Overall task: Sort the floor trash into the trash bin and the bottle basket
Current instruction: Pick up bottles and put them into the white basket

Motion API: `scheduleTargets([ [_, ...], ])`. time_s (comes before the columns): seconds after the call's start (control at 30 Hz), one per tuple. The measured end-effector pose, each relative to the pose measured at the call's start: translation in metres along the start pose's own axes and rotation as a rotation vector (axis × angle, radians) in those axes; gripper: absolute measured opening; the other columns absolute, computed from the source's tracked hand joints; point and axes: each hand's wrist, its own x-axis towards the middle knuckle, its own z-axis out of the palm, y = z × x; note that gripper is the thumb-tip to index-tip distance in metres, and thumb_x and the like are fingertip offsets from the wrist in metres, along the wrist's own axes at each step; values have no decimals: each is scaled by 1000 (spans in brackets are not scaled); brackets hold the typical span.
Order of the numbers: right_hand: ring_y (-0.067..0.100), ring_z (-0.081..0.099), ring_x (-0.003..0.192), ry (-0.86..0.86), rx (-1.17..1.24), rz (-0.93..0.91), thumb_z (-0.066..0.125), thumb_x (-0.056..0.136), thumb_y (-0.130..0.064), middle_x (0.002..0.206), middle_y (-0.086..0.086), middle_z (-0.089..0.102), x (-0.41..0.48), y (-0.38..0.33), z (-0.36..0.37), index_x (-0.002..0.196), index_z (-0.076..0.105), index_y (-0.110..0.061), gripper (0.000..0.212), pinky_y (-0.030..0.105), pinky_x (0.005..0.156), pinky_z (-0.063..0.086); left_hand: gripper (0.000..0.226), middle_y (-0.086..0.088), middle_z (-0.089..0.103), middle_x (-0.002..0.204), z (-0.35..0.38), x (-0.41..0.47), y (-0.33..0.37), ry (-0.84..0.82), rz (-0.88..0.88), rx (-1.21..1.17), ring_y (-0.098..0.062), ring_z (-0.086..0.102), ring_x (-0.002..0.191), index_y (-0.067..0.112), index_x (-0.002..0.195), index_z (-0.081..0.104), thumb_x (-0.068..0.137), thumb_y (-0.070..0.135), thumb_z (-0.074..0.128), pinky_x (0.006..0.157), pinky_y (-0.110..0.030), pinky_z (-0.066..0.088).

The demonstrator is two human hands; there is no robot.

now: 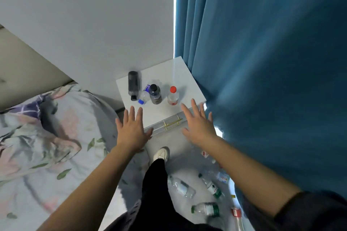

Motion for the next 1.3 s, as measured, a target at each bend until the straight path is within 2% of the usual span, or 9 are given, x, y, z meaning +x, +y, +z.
scheduleTargets([
  [0.17, 33, -10, 146, -136, 7, 130, 48, 95, -34, 160, 4, -16, 109, -25, -18, 151, -3, -31, 75, 60, 113, 15, 86, -9, 0, 160, -25, 126, -12, -133, 185, 124, -31, 1, 146, 21, 151, 2, 87, 51, 52, 115, -52, 13],
  [0.23, 34, -7, 147, -160, 2, 177, 48, 96, -29, 160, 5, -13, 140, -29, -21, 151, 1, -29, 72, 60, 113, 20, 85, -11, 5, 158, -24, 161, -11, -152, 219, 129, -32, 12, 144, 19, 149, 7, 85, 47, 56, 111, -49, 23],
  [0.33, 35, 4, 145, -170, 17, 231, 49, 95, -21, 160, 5, -8, 180, -26, -20, 149, 9, -30, 68, 53, 108, 33, 81, -11, 14, 155, -16, 204, -6, -196, 278, 83, -34, 42, 126, 21, 146, 16, 82, 39, 62, 91, -42, 43],
  [0.47, 32, 39, 124, -169, 101, 249, 50, 94, -13, 155, 8, 10, 221, -19, -4, 147, 21, -31, 63, 39, 90, 45, 73, -6, 21, 151, 0, 247, -6, -257, 331, 37, -35, 57, 107, 27, 144, 23, 84, 29, 64, 76, -38, 50],
  [0.67, 30, 52, 101, -120, 178, 209, 45, 93, -6, 124, 10, 41, 248, -21, 29, 129, 45, -21, 39, 38, 77, 49, 42, -4, 41, 126, 22, 274, -4, -229, 405, 88, -29, 57, 98, 22, 126, 48, 87, 24, 61, 70, -39, 52],
  [0.93, 33, 59, 86, 0, 275, 227, 49, 92, -2, 114, 11, 44, 239, -9, 44, 111, 51, -10, 21, 40, 74, 51, 15, -5, 47, 110, 31, 277, 14, -194, 467, -125, -31, 58, 77, 12, 103, 61, 88, 17, 62, 66, -36, 50],
  [1.07, 30, 59, 96, 82, 478, 305, 57, 91, -9, 119, 7, 45, 196, 1, 34, 115, 53, -12, 24, 37, 84, 50, 18, -6, 47, 109, 19, 257, 22, -220, 494, -208, -29, 59, 80, 12, 102, 63, 84, 9, 65, 71, -33, 48],
  [1.13, 25, 57, 100, 178, 622, 396, 62, 88, -12, 119, 5, 47, 166, 7, 22, 114, 56, -13, 27, 33, 88, 47, 19, -3, 48, 106, 7, 241, 30, -221, 502, -272, -24, 56, 80, 15, 99, 65, 82, 7, 66, 71, -27, 43],
  [1.3, 19, 56, 96, 492, 826, 607, 74, 77, -10, 107, 4, 58, 67, 28, -11, 103, 65, -9, 27, 20, 81, 40, 33, 3, 46, 105, -31, 188, 59, -200, 597, -375, -17, 54, 85, 12, 109, 64, 78, 9, 73, 77, -20, 37],
])
